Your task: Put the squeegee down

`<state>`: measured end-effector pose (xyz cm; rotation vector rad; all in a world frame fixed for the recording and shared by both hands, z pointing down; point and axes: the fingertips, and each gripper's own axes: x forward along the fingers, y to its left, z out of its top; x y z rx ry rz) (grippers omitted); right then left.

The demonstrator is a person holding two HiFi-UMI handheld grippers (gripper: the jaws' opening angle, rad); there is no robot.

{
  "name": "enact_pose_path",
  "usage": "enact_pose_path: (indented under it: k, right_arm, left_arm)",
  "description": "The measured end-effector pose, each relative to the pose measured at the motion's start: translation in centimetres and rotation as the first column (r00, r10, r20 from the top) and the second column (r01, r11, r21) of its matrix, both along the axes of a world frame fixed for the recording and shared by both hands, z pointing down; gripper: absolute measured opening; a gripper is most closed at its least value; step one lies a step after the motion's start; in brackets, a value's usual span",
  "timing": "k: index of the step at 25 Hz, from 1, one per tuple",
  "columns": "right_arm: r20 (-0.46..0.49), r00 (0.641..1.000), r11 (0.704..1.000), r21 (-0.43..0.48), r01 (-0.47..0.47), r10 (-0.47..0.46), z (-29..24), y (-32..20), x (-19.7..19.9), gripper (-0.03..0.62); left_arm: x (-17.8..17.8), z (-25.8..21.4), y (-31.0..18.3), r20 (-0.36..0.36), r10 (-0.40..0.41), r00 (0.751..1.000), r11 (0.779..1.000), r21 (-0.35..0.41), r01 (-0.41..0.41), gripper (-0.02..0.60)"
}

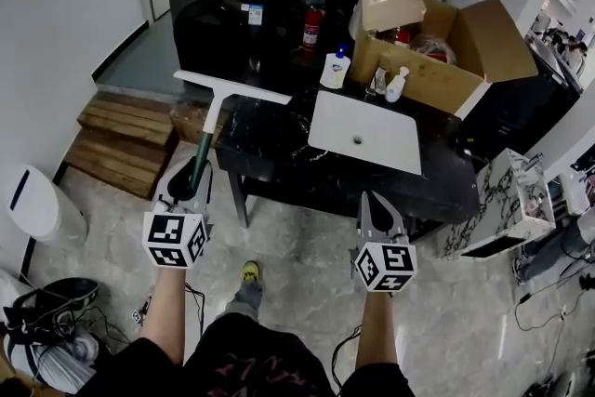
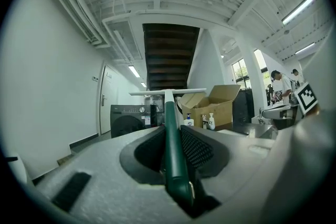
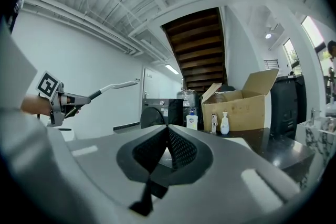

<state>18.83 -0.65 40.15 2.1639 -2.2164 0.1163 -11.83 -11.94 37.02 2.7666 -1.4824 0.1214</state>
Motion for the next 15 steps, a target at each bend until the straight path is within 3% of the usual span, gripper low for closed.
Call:
enact_pose_path:
  k: [15]
  right_arm:
    - [-0.008, 0.999, 0.998, -0.042, -0.049, 0.049, 1.0, -17.7, 3.4, 0.009]
  left_arm:
    - [3.8, 2.9, -19.0, 0.005, 0.046, 0.999, 0.996, -0.073, -0.045, 0.098]
